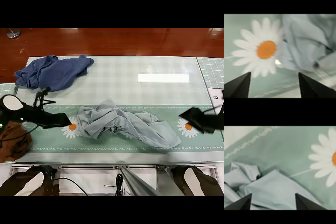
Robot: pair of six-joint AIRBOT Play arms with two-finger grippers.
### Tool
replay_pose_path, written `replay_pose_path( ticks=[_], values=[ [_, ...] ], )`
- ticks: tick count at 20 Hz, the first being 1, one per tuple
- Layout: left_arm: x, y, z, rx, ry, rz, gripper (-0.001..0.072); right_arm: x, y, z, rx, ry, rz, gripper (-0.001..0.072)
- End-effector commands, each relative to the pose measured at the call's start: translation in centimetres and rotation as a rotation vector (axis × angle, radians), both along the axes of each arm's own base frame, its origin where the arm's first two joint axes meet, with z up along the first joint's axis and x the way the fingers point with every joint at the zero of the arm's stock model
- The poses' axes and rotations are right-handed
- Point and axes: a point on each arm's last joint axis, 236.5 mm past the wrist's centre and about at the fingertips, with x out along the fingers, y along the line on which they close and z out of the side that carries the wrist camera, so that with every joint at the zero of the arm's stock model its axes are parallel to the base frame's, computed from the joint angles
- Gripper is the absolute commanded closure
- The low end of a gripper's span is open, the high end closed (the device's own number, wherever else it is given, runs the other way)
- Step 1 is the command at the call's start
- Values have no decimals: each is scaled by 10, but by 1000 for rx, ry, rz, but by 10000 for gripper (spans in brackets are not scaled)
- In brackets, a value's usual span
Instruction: Fold the shirts.
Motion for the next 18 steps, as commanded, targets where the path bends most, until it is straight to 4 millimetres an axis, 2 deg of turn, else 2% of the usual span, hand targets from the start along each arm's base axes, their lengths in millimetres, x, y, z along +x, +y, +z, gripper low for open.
replay_pose_path(
  ticks=[1, 7, 12, 13, 15, 18],
  values=[
    [1, -46, 0, -240, -1, 29, 4, -17, 26, -25, 155, -29, -64, 95],
    [19, -104, -17, -330, -14, -1, 4, -27, 36, -31, 180, -5, -29, 95],
    [20, -134, -28, -320, 10, -87, 7, -33, 40, -32, 185, 12, 5, 95],
    [20, -141, -25, -326, -6, -130, 66, -40, 41, -34, 182, 36, 23, 95],
    [18, -151, -14, -356, -34, -219, 685, -59, 42, -42, 170, 115, 52, 95],
    [22, -158, 8, -397, -71, -294, 692, -63, 47, -46, 176, 148, 66, 95]
  ],
)
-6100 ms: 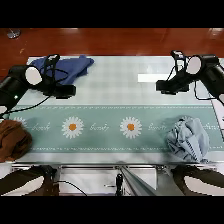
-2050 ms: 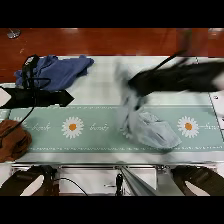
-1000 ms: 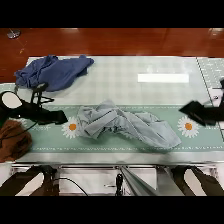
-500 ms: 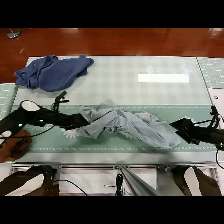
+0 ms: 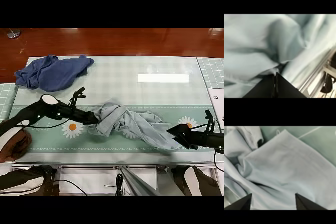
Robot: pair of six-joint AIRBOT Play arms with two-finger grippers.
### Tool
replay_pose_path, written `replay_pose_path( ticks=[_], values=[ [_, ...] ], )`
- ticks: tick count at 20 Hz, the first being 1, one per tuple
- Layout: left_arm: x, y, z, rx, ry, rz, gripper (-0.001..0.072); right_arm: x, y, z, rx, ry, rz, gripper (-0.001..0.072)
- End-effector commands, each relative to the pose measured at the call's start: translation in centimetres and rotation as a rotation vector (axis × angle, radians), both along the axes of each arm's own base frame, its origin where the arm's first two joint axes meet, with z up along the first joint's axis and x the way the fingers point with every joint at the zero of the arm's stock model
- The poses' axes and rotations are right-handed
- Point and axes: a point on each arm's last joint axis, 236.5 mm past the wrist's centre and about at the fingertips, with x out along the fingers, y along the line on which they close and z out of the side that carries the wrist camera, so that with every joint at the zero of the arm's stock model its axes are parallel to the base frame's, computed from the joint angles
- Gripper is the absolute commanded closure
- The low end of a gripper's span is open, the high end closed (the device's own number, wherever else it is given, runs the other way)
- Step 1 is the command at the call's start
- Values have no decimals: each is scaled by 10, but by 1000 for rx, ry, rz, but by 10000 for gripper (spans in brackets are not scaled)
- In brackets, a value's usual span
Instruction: Fold the shirts.
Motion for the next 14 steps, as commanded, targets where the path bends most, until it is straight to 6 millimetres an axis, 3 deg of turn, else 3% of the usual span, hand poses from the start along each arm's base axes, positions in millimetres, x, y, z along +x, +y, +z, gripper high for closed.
replay_pose_path(
  ticks=[1, 3, 7, 10, 14],
  values=[
    [3, -12, 21, -48, -49, -84, 691, -19, 8, -10, -3, 95, 57, 95],
    [9, -14, 27, -53, -69, -85, 691, -35, 18, -17, -6, 177, 126, 96],
    [11, -14, 28, -54, -75, -85, 692, -41, 34, -20, -24, 194, 213, 95],
    [11, -14, 28, -54, -75, -84, 692, -18, 34, -22, -59, 120, 168, 95],
    [15, -14, 27, -48, -85, -73, 691, 16, 50, -21, -42, 14, 122, 102]
  ],
)
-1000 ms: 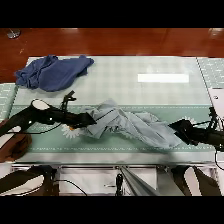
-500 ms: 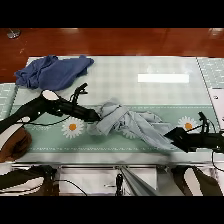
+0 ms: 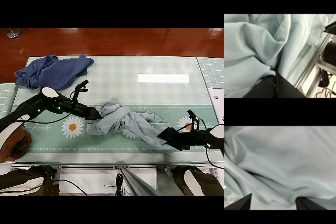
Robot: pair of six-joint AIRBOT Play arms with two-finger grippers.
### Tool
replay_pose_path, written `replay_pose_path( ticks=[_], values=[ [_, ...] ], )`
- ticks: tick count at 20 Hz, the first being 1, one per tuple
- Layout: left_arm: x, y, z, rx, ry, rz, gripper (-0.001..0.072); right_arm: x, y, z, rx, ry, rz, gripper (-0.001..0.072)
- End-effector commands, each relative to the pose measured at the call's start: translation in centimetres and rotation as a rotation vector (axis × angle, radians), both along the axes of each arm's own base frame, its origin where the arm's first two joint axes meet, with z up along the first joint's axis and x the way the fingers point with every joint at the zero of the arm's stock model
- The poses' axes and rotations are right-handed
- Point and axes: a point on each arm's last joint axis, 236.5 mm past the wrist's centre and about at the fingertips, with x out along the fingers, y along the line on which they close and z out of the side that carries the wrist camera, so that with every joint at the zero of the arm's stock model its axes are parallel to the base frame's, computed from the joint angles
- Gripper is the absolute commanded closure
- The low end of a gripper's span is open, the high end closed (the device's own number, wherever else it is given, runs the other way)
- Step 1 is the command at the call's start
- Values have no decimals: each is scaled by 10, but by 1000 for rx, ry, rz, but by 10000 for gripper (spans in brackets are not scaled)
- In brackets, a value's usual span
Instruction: Fold the shirts.
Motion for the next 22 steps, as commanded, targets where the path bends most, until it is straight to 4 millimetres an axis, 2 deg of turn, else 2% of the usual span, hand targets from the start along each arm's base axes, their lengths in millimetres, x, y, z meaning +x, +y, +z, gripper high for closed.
replay_pose_path(
  ticks=[1, 2, 3, 4, 6, 7, 8, 9, 10, 11, 12, 13, 14, 15, 16, 17, 19, 21, 22],
  values=[
    [4, 0, -1, 5, -9, 10, 691, 24, 16, -6, 13, -51, -32, 104],
    [4, 0, -1, 5, -9, 10, 691, 25, 24, -12, 23, -33, -19, 191],
    [3, 0, -1, 4, -9, 10, 691, 27, 32, -18, 30, -25, 2, 422],
    [4, 0, 1, 1, -11, 7, 691, 34, 38, -17, 37, -46, 34, 693],
    [10, 5, 24, -41, -40, -26, 692, 65, 44, 11, 49, -149, 81, 684],
    [23, 13, 48, -70, -78, -25, 691, 85, 42, 34, 30, -220, 118, 684],
    [41, 23, 78, -98, -142, -5, 692, 110, 37, 67, -8, -307, 153, 684],
    [67, 36, 121, -142, -239, 48, 692, 137, 31, 106, -49, -406, 164, 685],
    [91, 50, 169, -190, -345, 116, 692, 166, 26, 160, -89, -540, 166, 685],
    [112, 67, 228, -247, -459, 194, 692, 188, 22, 217, -124, -678, 160, 685],
    [122, 83, 282, -290, -564, 256, 692, 202, 18, 283, -161, -828, 159, 685],
    [124, 101, 335, -298, -694, 301, 692, 203, 17, 341, -189, -948, 160, 685],
    [120, 117, 380, -286, -817, 333, 692, 195, 17, 397, -215, -1061, 171, 685],
    [112, 132, 417, -269, -910, 375, 692, 181, 18, 441, -240, -1147, 188, 685],
    [101, 145, 451, -256, -991, 417, 692, 160, 21, 479, -256, -1220, 213, 685],
    [85, 156, 482, -244, -1071, 459, 692, 139, 23, 505, -274, -1272, 235, 685],
    [48, 169, 526, -179, -1223, 508, 692, 96, 22, 541, -331, -1351, 257, 684],
    [10, 176, 546, -61, -1331, 570, 692, 53, 17, 561, -377, -1418, 238, 685],
    [-7, 179, 549, 18, -1370, 604, 692, 33, 14, 565, -398, -1436, 229, 685]
  ],
)
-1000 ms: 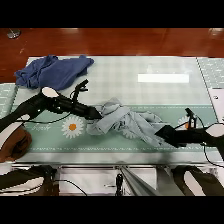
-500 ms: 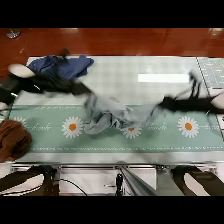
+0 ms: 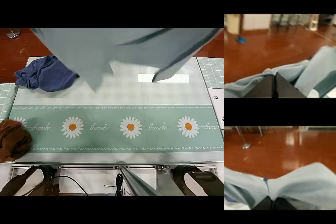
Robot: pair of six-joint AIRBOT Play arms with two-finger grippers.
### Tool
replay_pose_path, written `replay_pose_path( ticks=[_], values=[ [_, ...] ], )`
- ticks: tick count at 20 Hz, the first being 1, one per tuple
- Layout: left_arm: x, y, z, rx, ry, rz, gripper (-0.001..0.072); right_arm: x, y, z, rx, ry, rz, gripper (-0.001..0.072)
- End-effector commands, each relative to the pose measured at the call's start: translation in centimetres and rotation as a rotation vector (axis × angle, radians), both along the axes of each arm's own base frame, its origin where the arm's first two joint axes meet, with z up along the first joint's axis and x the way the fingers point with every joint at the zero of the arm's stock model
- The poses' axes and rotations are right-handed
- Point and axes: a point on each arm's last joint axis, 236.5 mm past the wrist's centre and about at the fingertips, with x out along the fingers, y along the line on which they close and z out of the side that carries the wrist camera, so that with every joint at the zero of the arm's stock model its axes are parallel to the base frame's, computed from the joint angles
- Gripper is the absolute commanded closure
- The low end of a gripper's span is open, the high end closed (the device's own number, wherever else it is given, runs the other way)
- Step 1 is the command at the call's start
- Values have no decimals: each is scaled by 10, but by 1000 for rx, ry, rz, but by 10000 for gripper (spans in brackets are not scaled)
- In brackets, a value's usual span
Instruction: Fold the shirts.
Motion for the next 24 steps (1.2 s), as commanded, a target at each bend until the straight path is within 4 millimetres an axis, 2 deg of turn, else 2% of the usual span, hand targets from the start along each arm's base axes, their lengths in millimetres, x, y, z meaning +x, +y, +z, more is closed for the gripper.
replay_pose_path(
  ticks=[1, 3, 5, 6, 8, 11, 13, 14, 17, 19, 21, 24],
  values=[
    [-67, 11, 39, 126, -140, 243, 692, -80, -9, 35, -54, -116, -44, 684],
    [-96, 6, 44, 178, -185, 311, 692, -113, -9, 29, -82, -110, -44, 684],
    [-118, -3, 45, 222, -219, 309, 692, -137, -8, 8, -115, -40, -32, 684],
    [-125, -8, 42, 227, -214, 285, 692, -142, -8, -4, -130, 11, -25, 684],
    [-124, -8, 28, 255, -165, 257, 692, -146, -9, -32, -164, 125, -10, 684],
    [-98, -2, -10, 280, -30, 242, 692, -132, -8, -89, -185, 342, 33, 684],
    [-72, -7, -46, 283, 79, 195, 692, -111, -6, -134, -177, 485, 60, 684],
    [-54, -10, -73, 280, 163, 172, 692, -98, -6, -159, -164, 558, 63, 684],
    [2, -15, -178, 291, 452, 112, 692, -46, -8, -250, -90, 702, 25, 684],
    [41, -19, -243, 275, 590, 105, 692, -9, -19, -316, -45, 772, -64, 684],
    [86, -18, -290, 241, 647, 145, 691, 31, -30, -368, -13, 818, -142, 684],
    [140, -28, -335, 161, 695, 170, 691, 97, -41, -416, 15, 843, -217, 684]
  ],
)
